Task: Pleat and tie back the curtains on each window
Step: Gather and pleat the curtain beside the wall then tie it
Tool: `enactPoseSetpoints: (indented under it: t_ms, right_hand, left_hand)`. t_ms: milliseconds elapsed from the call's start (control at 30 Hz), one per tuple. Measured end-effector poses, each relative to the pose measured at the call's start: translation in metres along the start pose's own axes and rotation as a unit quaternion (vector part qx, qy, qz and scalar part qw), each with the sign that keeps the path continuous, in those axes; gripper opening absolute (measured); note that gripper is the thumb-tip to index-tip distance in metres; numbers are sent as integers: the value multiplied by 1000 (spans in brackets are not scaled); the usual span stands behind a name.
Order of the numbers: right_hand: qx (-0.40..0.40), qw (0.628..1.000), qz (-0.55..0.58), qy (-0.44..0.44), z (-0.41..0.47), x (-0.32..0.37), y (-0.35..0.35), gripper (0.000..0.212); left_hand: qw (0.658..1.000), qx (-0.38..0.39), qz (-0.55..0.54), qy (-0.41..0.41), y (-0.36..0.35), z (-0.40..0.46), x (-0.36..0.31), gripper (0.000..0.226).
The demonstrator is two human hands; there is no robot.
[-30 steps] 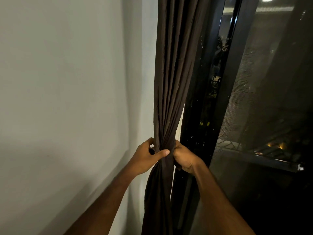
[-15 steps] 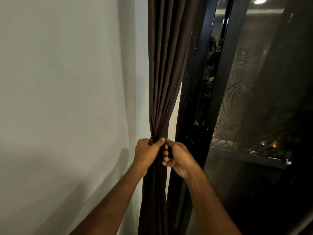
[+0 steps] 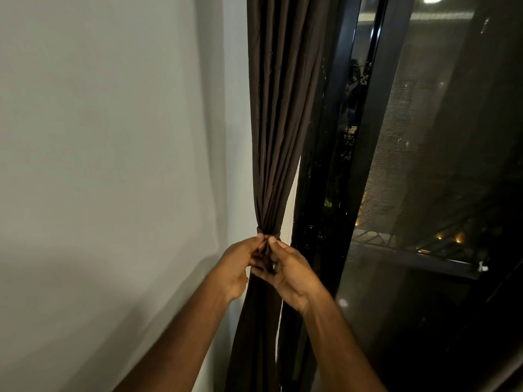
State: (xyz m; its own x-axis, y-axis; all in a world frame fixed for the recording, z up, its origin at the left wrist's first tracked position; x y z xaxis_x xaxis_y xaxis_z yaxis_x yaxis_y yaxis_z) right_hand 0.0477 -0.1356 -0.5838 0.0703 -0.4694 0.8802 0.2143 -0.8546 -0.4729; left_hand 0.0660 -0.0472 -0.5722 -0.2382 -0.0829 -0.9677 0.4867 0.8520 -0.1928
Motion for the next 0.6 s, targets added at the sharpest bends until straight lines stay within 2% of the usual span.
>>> enactPoseSetpoints:
  t_ms: [67, 100, 167, 200, 233, 300, 367, 433, 500, 600]
  right_hand:
    - [-26, 998, -47, 46, 3, 5, 6, 33]
    - [-41, 992, -95, 66, 3, 9, 8, 34]
    - [-65, 975, -184, 109, 1, 18, 9, 37]
    - [-72, 966, -214, 129, -1, 22, 8, 38]
    - [-72, 958, -235, 146, -1, 23, 5, 37]
    - [-66, 944, -274, 171, -2, 22, -2, 31]
    - [-67, 929, -307, 194, -3, 22, -5, 26]
    - [-51, 918, -333, 208, -4, 23, -6, 23]
    - [-25, 905, -373, 203, -5, 22, -6, 17]
    - [-11, 883, -434, 180, -7, 21, 0, 21]
  left_hand:
    - [997, -32, 45, -55, 4, -2, -12, 25]
    - [987, -75, 90, -106, 12, -5, -23, 22]
    - [932, -187, 230, -207, 27, -17, -49, 18]
    - [904, -208, 287, -240, 26, -21, -58, 17]
    - [891, -197, 322, -254, 21, -20, -63, 15]
    - [894, -143, 351, -237, 10, -10, -63, 12]
    - [908, -100, 361, -187, 7, 0, -56, 8]
    - [935, -63, 319, -143, 11, 7, -46, 6]
    - [946, -40, 290, -140, 18, 9, -43, 11]
    - [918, -45, 354, -173, 18, 8, -47, 18]
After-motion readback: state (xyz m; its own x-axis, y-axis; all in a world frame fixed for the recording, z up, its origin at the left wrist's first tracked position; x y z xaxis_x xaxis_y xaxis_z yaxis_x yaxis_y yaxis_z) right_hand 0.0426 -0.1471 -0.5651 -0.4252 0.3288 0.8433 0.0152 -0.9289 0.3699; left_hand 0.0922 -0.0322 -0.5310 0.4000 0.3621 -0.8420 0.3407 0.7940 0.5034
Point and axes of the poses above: each hand's wrist, its own z-axis towards the middle knuckle, its own y-axis out of the back of the hand, x = y × z, the point moved 10 cm from there along z, towards the middle knuckle, and after that the axes turned 13 degrees about x, right-handed, at the moved point
